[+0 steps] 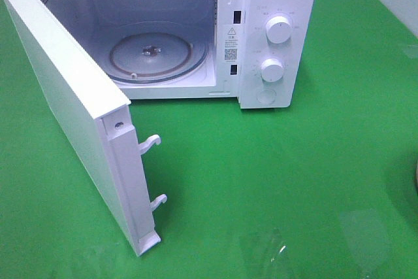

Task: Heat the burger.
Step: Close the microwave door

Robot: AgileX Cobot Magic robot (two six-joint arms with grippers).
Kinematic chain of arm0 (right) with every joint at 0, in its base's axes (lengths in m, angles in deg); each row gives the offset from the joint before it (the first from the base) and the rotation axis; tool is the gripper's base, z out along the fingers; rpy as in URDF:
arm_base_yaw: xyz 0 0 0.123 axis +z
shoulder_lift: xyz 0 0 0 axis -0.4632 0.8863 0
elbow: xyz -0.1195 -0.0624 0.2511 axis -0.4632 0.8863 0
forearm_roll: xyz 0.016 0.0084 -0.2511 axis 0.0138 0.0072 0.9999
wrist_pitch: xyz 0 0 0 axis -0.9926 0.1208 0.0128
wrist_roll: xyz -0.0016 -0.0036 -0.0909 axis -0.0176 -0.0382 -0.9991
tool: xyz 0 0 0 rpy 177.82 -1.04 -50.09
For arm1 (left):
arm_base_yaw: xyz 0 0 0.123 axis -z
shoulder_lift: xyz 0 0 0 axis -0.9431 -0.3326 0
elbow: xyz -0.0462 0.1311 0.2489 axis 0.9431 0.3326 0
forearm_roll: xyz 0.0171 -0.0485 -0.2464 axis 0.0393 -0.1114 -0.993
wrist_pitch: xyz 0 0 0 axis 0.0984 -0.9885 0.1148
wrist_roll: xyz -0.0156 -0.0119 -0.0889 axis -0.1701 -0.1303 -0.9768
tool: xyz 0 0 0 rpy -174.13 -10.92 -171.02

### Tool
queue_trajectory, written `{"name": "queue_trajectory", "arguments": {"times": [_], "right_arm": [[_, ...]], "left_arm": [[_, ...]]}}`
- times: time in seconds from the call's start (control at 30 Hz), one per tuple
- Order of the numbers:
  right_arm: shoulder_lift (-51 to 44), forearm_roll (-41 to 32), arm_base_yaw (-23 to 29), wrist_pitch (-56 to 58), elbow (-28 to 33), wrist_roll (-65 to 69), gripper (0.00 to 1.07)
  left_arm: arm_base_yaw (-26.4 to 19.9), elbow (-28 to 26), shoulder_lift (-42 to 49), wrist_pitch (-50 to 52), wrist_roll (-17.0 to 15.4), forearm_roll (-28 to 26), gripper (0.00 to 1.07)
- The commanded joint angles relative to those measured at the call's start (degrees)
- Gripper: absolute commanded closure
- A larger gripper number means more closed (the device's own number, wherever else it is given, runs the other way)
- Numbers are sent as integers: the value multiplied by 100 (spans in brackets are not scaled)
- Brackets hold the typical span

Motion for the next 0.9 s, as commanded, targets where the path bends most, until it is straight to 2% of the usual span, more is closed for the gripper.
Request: {"name": "queue_trajectory", "arguments": {"times": [0.03,0.17,0.53,0.9], "right_arm": [[-590,-46,-80,344,206,86,27],[-1054,-138,-418,659,258,40,28],[-2487,-229,-882,476,556,-218,31],[-2722,-264,-888,476,561,-252,31]], "left_arm": [[-23,6,92,80,0,-11,8],[-23,6,92,80,0,-11,8],[-23,6,92,80,0,-11,8],[-23,6,92,80,0,-11,8]]}}
